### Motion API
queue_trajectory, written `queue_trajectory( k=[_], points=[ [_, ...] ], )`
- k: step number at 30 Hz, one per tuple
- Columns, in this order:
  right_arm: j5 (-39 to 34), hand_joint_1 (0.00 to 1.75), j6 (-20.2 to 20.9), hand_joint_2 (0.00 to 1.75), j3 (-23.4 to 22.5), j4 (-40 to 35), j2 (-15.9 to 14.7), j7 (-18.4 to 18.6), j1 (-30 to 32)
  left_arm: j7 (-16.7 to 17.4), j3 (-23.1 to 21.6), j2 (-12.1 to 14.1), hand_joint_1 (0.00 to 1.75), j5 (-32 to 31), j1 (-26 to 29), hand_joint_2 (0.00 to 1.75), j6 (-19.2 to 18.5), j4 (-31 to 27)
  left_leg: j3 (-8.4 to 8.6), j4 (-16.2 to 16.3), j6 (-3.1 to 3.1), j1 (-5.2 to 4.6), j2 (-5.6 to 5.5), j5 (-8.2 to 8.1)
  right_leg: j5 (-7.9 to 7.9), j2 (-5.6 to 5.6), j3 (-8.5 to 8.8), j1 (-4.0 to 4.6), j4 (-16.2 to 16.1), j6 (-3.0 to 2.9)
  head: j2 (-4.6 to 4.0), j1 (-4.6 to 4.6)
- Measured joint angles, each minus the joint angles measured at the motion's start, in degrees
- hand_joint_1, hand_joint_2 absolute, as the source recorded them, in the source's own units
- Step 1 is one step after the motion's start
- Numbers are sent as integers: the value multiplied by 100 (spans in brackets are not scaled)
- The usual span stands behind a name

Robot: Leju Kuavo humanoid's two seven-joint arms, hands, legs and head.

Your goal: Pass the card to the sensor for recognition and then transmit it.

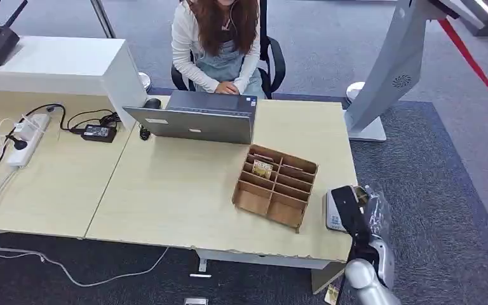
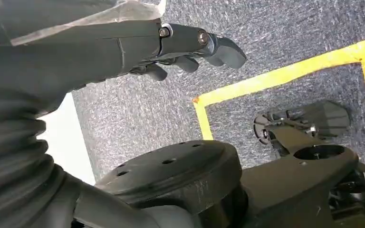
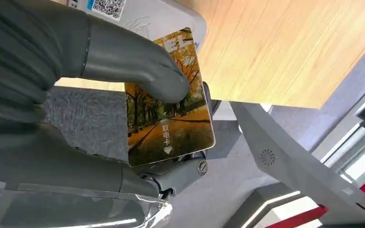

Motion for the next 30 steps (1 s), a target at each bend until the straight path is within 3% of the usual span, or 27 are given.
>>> queue_trajectory(
  k=[11, 20, 25, 30],
  points=[
    [-112, 175, 66, 175, -46, -16, 85, -260, 18, 13, 4, -2, 0, 57, 7, 175, 20, 0, 1, 0, 0, 0, 1, 0, 1, 0, 1, 0, 0, -1, 0, 0],
    [-226, 175, -24, 175, 98, -913, 208, -728, -29, 48, 30, -11, 0, 201, 11, 175, 83, 0, 1, 0, 0, 0, 0, 1, 1, 0, 3, 0, 1, -1, 0, 0],
    [464, 175, 615, 175, 304, -2123, 214, -207, 232, 24, 50, -13, 0, 256, 27, 175, 87, 0, 1, 0, 0, 0, 3, 0, 1, 1, 2, 0, 1, -1, 0, 0],
    [629, 175, 924, 175, 620, -2963, 221, -138, 282, -4, 63, -17, 0, 256, 30, 175, 88, 0, 3, -1, 0, 1, 4, 0, 1, 1, 3, 1, 1, -1, 0, 0]
  ],
)
